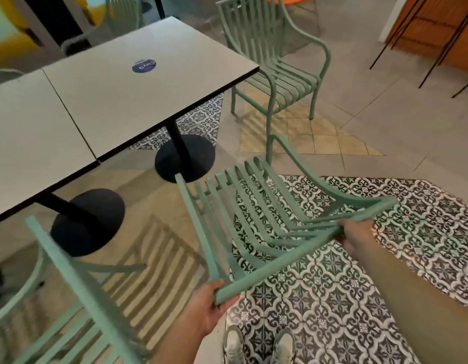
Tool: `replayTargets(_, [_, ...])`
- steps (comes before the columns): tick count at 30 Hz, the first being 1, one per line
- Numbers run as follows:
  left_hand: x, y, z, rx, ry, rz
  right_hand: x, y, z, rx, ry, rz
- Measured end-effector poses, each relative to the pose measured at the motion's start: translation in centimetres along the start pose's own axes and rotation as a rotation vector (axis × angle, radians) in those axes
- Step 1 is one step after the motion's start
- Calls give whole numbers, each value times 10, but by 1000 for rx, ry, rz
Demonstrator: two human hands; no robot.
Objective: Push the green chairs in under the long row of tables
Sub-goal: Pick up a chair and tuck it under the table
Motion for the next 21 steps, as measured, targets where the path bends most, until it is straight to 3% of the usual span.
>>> replayTargets(8, [3, 7, 24, -9, 170, 40, 15, 23, 9, -30, -22, -42])
replayTargets(21, [3, 29, 106, -126, 86, 41, 93, 107, 19, -23, -107, -88])
Point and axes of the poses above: each hand's wrist, its own y-axis towards the middle knuckle, its own z-axis out of the palm, x = y × z, the point moved 8 cm from there along y, towards the middle knuckle, and after that the axes turned 8 degrees about -y, right-handed, at the moved point
